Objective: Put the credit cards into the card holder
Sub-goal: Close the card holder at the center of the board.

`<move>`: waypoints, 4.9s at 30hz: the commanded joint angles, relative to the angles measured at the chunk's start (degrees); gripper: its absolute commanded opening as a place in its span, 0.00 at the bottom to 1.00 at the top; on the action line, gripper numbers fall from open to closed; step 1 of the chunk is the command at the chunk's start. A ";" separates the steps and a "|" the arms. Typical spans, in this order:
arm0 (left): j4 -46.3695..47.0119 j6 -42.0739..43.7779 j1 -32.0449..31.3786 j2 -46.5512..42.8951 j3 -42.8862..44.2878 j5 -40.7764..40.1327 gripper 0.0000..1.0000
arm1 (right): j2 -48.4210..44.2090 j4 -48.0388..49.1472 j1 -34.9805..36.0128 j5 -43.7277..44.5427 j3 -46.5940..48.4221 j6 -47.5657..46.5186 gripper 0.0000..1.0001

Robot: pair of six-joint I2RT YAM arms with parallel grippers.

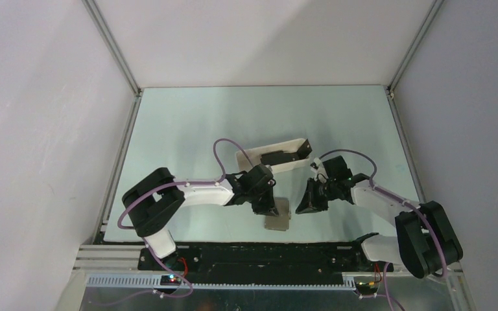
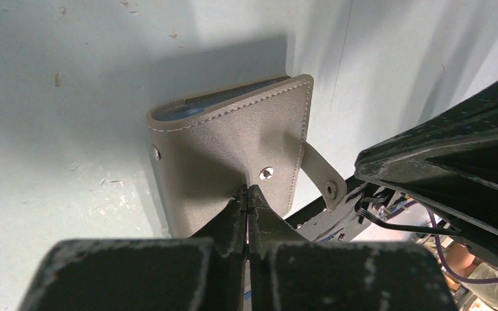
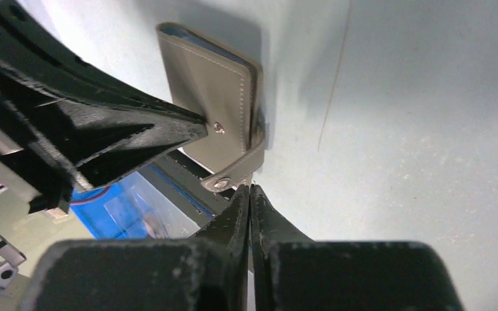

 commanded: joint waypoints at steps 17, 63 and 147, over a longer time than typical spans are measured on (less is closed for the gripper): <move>-3.91 3.03 -0.57 0.71 0.85 -1.75 0.03 | 7.47 10.50 5.10 -3.53 -0.58 4.60 0.00; 18.45 -2.42 3.66 -1.05 -6.69 10.40 0.00 | 12.18 13.74 6.18 -3.36 1.19 6.18 0.00; -2.68 4.70 0.93 -1.16 0.32 -2.22 0.00 | 20.63 12.90 15.05 15.30 0.25 5.12 0.37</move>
